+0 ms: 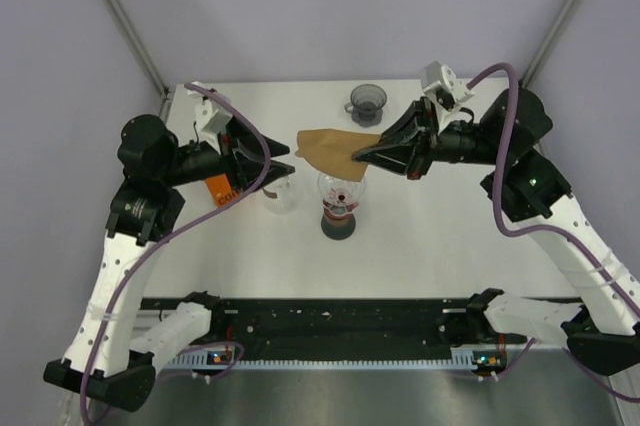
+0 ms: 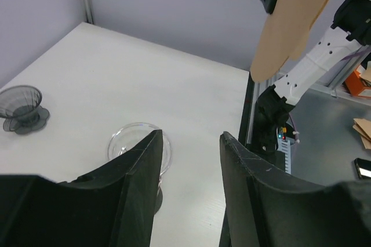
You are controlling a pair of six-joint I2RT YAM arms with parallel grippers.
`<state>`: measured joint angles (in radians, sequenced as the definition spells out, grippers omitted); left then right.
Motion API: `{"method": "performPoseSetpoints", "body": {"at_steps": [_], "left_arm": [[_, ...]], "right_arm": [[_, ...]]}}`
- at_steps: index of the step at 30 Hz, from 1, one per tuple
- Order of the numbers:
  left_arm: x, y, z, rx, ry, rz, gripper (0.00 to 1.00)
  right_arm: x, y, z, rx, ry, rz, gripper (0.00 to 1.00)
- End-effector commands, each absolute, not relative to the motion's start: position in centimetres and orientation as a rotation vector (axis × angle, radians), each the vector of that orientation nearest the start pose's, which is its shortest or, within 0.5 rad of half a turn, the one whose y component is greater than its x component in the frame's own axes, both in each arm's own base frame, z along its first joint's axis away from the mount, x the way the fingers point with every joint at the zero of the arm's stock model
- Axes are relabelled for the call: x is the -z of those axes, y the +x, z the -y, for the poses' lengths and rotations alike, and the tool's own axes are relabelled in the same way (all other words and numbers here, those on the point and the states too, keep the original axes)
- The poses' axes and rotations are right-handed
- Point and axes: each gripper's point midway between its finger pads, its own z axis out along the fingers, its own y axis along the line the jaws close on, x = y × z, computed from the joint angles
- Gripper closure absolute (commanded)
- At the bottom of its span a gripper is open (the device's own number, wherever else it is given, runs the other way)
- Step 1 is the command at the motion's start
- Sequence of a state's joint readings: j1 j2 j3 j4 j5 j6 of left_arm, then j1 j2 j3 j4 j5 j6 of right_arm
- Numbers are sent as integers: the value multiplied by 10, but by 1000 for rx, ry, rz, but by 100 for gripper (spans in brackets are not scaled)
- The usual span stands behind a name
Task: Place the coffee filter in the dripper
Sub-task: Place the coffee filter in the coffee dripper.
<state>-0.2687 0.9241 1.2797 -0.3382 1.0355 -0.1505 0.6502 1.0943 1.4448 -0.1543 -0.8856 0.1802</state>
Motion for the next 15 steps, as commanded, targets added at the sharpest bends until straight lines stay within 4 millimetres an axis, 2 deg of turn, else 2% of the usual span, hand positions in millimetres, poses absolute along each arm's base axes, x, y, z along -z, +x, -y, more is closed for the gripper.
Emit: {"method": "performPoseSetpoints", "body": {"at_steps": [1, 4, 9, 13, 15], "left_arm": [[-473, 174, 214, 1131, 946, -1237, 49], [-484, 161, 217, 1176, 1004, -1198, 46], [-476, 152, 220, 1218, 1035, -1206, 48], [-483, 148, 221, 1227, 1045, -1181, 68], [-487, 147, 222, 1232, 1041, -1174, 73]], "right_arm": [[-486, 146, -292, -1287, -1103, -1113, 100], [-489, 147, -292, -1287, -1102, -1108, 100], [-486, 150, -294, -1287, -1100, -1117, 100], [-485, 152, -295, -1294, -1096, -1131, 100], [-485, 152, -295, -1288, -1095, -1128, 100]]}}
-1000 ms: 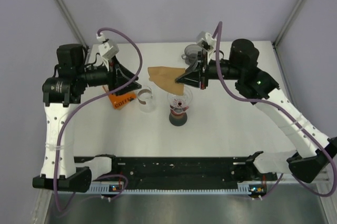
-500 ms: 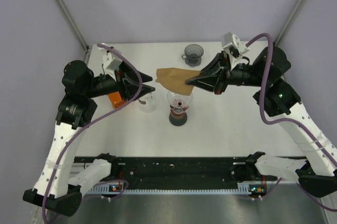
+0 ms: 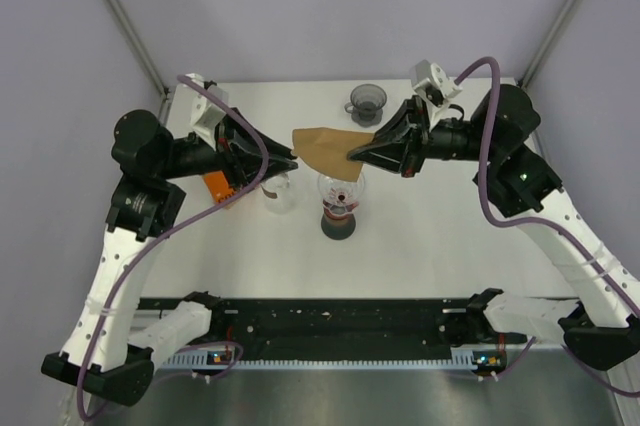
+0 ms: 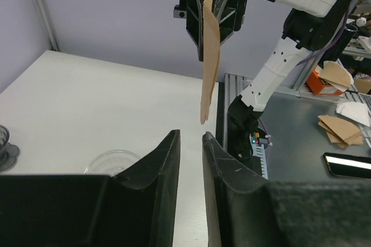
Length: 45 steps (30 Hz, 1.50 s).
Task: Place the coffee filter in the dripper
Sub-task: Place the coffee filter in the coffee dripper.
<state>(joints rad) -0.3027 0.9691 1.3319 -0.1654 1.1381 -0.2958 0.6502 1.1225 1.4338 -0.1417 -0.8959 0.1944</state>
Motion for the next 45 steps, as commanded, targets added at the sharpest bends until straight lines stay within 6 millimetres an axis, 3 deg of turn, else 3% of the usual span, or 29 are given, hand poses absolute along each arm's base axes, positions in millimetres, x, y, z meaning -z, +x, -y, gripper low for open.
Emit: {"method": "performPoseSetpoints", "body": {"at_steps": [1, 8, 13, 18, 22, 34, 44, 45], "left_arm": [[-489, 147, 222, 1233, 1036, -1173, 74], [-495, 138, 221, 1252, 1045, -1158, 74], [-497, 144, 221, 1251, 1003, -1178, 93], [-497, 144, 221, 1255, 1001, -1180, 92], [-501, 145, 221, 1249, 985, -1177, 100], [-502, 164, 220, 1216, 890, -1227, 100], [-494, 159, 220, 1234, 944, -1230, 100], [-494, 158, 221, 1236, 947, -1233, 91]], "right_arm": [[-485, 153, -295, -1287, -1092, -1130, 100], [-482, 157, -297, -1279, -1084, -1145, 100], [-482, 158, -298, -1279, -1088, -1143, 100], [-480, 159, -298, -1274, -1083, -1155, 100], [-479, 158, -298, -1274, -1086, -1154, 100], [-479, 154, -295, -1269, -1099, -1147, 100], [-479, 151, -292, -1253, -1111, -1136, 100], [-479, 151, -292, -1252, -1111, -1136, 100]]}}
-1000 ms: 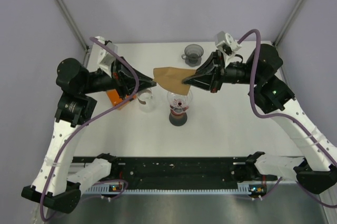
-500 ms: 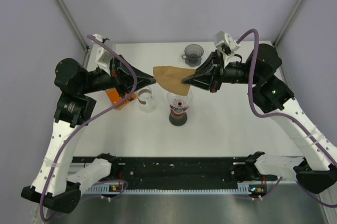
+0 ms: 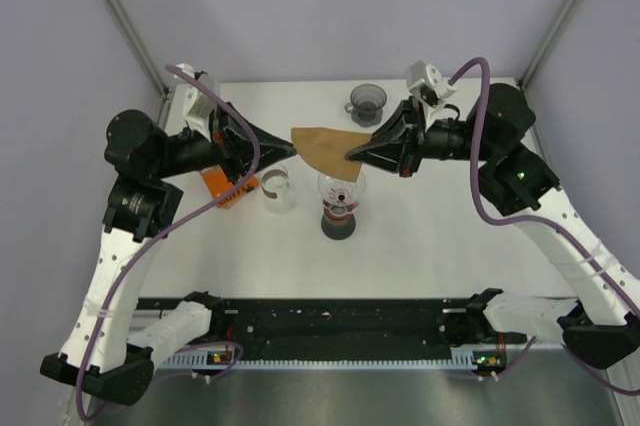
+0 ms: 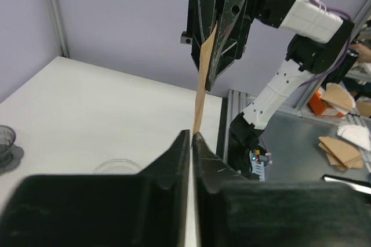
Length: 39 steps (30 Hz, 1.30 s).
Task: Place the coffee filter in the dripper
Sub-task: Place the coffee filter in the coffee dripper.
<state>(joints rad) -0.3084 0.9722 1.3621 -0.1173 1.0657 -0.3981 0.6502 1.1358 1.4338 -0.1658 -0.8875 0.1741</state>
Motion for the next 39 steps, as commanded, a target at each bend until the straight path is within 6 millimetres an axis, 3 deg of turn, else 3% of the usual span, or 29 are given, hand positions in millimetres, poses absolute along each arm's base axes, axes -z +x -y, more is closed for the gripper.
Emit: {"method": "performPoseSetpoints", "body": {"at_steps": [1, 3, 5, 6, 9, 17, 34, 37, 39], "left_arm": [[-493, 160, 221, 1238, 940, -1241, 79], [-493, 157, 220, 1242, 949, -1236, 59], [-492, 157, 221, 1250, 954, -1239, 53], [-491, 156, 221, 1255, 959, -1239, 54], [-490, 150, 222, 1283, 986, -1231, 72], [-490, 144, 223, 1332, 1019, -1232, 100], [-490, 174, 217, 1221, 890, -1291, 100], [-490, 170, 218, 1227, 922, -1270, 100], [-487, 165, 218, 1225, 960, -1246, 90]], "right_arm": [[-480, 151, -292, -1251, -1112, -1135, 100], [-479, 150, -291, -1248, -1116, -1132, 100], [-479, 151, -291, -1245, -1118, -1132, 100], [-479, 150, -291, -1244, -1119, -1131, 100], [-480, 149, -290, -1242, -1120, -1128, 100], [-480, 149, -290, -1238, -1122, -1126, 100], [-479, 145, -288, -1237, -1134, -1115, 100], [-479, 144, -287, -1232, -1135, -1114, 100], [-478, 144, -286, -1229, -1136, -1117, 100]]}}
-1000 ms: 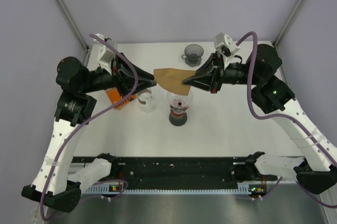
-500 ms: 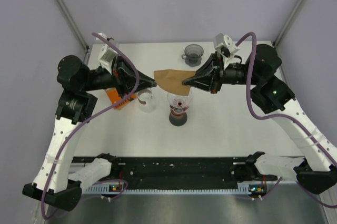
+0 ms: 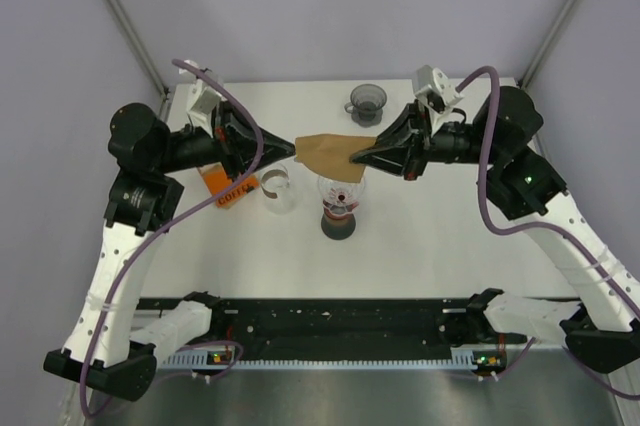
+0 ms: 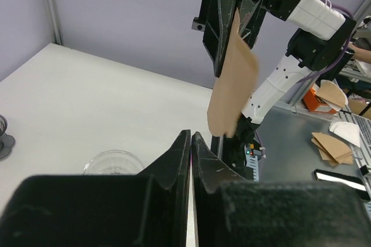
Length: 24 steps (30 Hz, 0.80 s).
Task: Place the coffee filter in the dripper
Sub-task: Place the coffee filter in the coffee dripper.
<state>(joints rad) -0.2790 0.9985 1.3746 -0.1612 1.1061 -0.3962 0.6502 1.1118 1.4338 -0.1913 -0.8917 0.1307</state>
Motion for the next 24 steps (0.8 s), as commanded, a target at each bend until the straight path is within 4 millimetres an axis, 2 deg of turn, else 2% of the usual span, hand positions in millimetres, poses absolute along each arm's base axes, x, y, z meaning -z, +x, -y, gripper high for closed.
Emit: {"method": "performPoseSetpoints", "body": {"at_steps": [1, 2, 4, 5, 7, 12, 14, 16, 18, 19, 22, 24], "left_arm": [[-485, 161, 218, 1228, 988, -1232, 78], [-481, 159, 218, 1232, 1003, -1224, 63], [-479, 153, 217, 1211, 1032, -1185, 12], [-478, 152, 216, 1192, 1037, -1173, 1], [-477, 152, 216, 1176, 1052, -1166, 1], [-475, 140, 216, 1194, 1131, -1125, 12], [-481, 142, 215, 1169, 1114, -1114, 12], [-486, 152, 214, 1130, 1054, -1129, 12], [-491, 163, 212, 1090, 986, -1147, 10], [-492, 167, 211, 1083, 958, -1156, 8], [-496, 177, 212, 1098, 889, -1177, 1], [-502, 181, 211, 1092, 861, -1170, 1]], "right_arm": [[-478, 144, -286, -1224, -1137, -1113, 100], [-477, 145, -286, -1225, -1138, -1118, 100], [-476, 144, -286, -1225, -1142, -1118, 100], [-476, 144, -286, -1224, -1144, -1116, 100], [-474, 144, -286, -1223, -1147, -1121, 100], [-475, 143, -286, -1213, -1164, -1113, 100], [-471, 150, -286, -1179, -1163, -1133, 100], [-469, 159, -288, -1154, -1138, -1147, 100], [-485, 160, -289, -1179, -1062, -1086, 100], [-504, 160, -287, -1184, -995, -993, 100], [-538, 165, -278, -1240, -779, -831, 100], [-557, 164, -273, -1288, -697, -759, 100]]}}
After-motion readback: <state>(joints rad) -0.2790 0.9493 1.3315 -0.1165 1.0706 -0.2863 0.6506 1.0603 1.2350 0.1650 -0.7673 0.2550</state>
